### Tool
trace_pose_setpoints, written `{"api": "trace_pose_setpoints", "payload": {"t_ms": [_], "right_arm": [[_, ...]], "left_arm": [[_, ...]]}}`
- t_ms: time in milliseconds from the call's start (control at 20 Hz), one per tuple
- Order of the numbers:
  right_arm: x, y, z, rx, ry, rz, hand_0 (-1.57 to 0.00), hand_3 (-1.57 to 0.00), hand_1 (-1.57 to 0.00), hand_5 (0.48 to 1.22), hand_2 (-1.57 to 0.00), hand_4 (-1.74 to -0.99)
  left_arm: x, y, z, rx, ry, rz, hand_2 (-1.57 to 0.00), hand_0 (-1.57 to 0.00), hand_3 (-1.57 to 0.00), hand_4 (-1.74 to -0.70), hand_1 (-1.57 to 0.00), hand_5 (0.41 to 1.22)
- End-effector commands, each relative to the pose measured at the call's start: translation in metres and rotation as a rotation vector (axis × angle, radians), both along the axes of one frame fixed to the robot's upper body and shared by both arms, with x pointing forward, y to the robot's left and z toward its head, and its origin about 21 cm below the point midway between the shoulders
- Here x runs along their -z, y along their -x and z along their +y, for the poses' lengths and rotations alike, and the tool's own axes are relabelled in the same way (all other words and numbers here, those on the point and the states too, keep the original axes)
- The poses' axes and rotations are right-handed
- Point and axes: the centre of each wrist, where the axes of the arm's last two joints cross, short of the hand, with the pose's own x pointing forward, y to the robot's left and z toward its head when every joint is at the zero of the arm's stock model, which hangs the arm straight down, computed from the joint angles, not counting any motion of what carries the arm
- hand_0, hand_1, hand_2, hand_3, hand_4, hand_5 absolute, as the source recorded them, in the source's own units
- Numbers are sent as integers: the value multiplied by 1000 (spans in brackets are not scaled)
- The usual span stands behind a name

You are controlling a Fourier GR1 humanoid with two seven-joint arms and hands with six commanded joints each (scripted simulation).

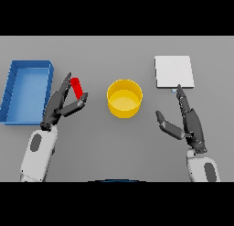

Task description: Pick up the red beaker and tilt it to pour out 1 green nut into yellow bowl. Pick up the yellow bowl and place it on the metallic measuring scale.

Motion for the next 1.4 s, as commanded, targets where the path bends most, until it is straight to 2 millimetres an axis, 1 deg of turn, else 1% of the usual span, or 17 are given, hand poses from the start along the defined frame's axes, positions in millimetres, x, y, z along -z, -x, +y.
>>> {"api": "trace_pose_setpoints", "payload": {"t_ms": [0, 50, 300, 400, 500, 550, 650, 700, 750, 800, 850, 900, 950, 1000, 1100, 1200, 1350], "right_arm": [[-2, 0, 2, -6, -15, 6, 1, 1, 1, 627, 1, -1222], [-4, -3, 4, -9, -28, 7, 1, 1, 1, 628, 1, -1229], [-4, 0, -4, 5, -23, 24, 1, 1, 1, 635, 1, -1234], [-1, 1, 0, 3, -24, 24, 1, 1, 1, 639, 1, -1240], [-6, 0, -1, 7, -22, 11, 1, 1, 1, 642, 1, -1242], [-5, 3, 0, 6, -29, 10, 1, 1, 1, 642, 1, -1245], [-4, -1, 1, 10, -35, 33, 1, 1, 1, 645, 1, -1246], [0, 2, 2, 14, -28, 36, 1, 1, 1, 646, 1, -1246], [-4, -2, 1, 21, -34, 25, 1, 1, 1, 644, 1, -1244], [-5, -2, -2, 26, -30, 15, 1, 1, 1, 645, 1, -1242], [-6, -2, -2, 19, -26, 13, 1, 1, 1, 645, 1, -1240], [-3, -1, 0, 15, -23, 23, 1, 1, 1, 647, 1, -1236], [-3, -1, 2, 16, -23, 23, 1, 1, 1, 648, 1, -1237], [-5, -1, 2, 12, -28, 18, 1, 1, 1, 648, 1, -1239], [-5, -1, -2, 15, -28, 19, 1, 1, 1, 648, 1, -1239], [-7, 2, -4, 10, -24, 10, 1, 1, 1, 650, 1, -1242], [-6, -1, -1, 7, -52, 30, 1, 1, 1, 644, 1, -1255]], "left_arm": [[-2, -8, -3, -1, -13, 2, 1, 1, 1, -1200, 1, 651], [-4, -13, 1, -3, -31, -4, 1, 1, 1, -1201, 1, 654], [-1, -31, -11, -4, -59, 17, 1, 1, 1, -1199, 1, 669], [1, -39, -15, -17, -60, 14, 1, 1, 1, -1207, 1, 673], [2, -43, -18, -13, -40, 3, 1, 1, 1, -1228, 1, 687], [2, -45, -17, -18, -19, -4, 1, 1, 1, -1246, 1, 695], [10, -47, -19, -30, 34, -22, 1, 1, 1, -1285, 1, 708], [14, -49, -20, -39, 53, -22, -6, 1, 1, -1303, 1, 719], [17, -49, -21, -41, 72, -17, -54, -4, -37, -1328, -7, 738], [22, -48, -26, -45, 94, -19, -157, -81, -133, -1364, -94, 761], [20, -50, -24, -56, 93, -32, -287, -207, -254, -1401, -230, 787], [23, -53, -26, -76, 89, -23, -457, -379, -518, -1410, -406, 874], [22, -55, -30, -99, 69, -25, -662, -551, -728, -1471, -588, 943], [21, -56, -32, -102, 31, -33, -844, -755, -884, -1519, -783, 999], [21, -56, -38, -84, -14, -67, -1106, -1049, -1058, -1589, -1067, 1079], [22, -55, -41, -71, -6, -74, -1273, -1237, -1154, -1636, -1248, 1130], [20, -56, -39, -69, -19, -57, -1419, -1400, -1357, -1542, -1406, 1174]]}}
